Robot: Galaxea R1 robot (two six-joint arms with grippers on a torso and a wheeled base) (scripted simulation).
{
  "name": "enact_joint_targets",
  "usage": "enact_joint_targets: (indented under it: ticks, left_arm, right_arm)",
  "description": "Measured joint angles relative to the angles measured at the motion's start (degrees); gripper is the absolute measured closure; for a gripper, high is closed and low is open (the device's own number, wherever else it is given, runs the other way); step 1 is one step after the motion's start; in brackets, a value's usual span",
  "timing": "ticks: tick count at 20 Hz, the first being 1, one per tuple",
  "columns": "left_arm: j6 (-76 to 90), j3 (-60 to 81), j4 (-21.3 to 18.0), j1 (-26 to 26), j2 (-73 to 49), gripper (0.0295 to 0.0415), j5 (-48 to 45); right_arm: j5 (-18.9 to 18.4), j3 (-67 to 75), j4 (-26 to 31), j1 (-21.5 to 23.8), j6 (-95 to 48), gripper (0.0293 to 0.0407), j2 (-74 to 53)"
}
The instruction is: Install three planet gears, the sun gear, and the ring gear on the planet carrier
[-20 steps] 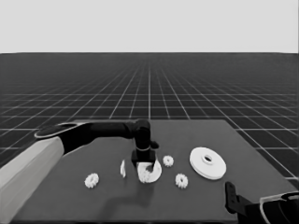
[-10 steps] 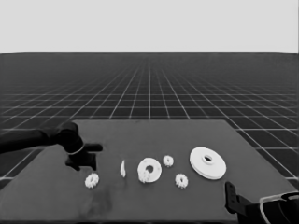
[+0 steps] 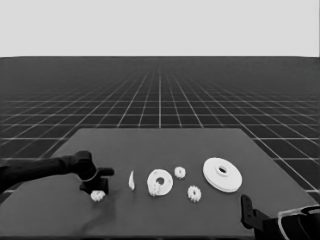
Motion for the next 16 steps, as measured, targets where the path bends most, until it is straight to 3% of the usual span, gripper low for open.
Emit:
enact_joint_targets:
  ticks: [2, 10, 13, 16]
  left_arm:
    - [0.01, -0.04, 0.03, 0.03, 0.01, 0.0397, -0.02]
    - [0.02, -0.05, 0.05, 0.02, 0.02, 0.0398, -0.03]
    - [-2.18, 7.10, -8.34, -9.93, -3.25, 0.0398, 5.77]
    - [-2.34, 7.69, -10.46, -12.35, -3.54, 0.0398, 6.79]
  right_arm:
    - [0.00, 0.00, 0.00, 0.00, 0.00, 0.0315, 0.00]
    - [0.00, 0.00, 0.00, 0.00, 0.00, 0.0315, 0.00]
    - [0.00, 0.00, 0.00, 0.00, 0.00, 0.0315, 0.00]
    - [0.00, 0.00, 0.00, 0.00, 0.00, 0.0315, 0.00]
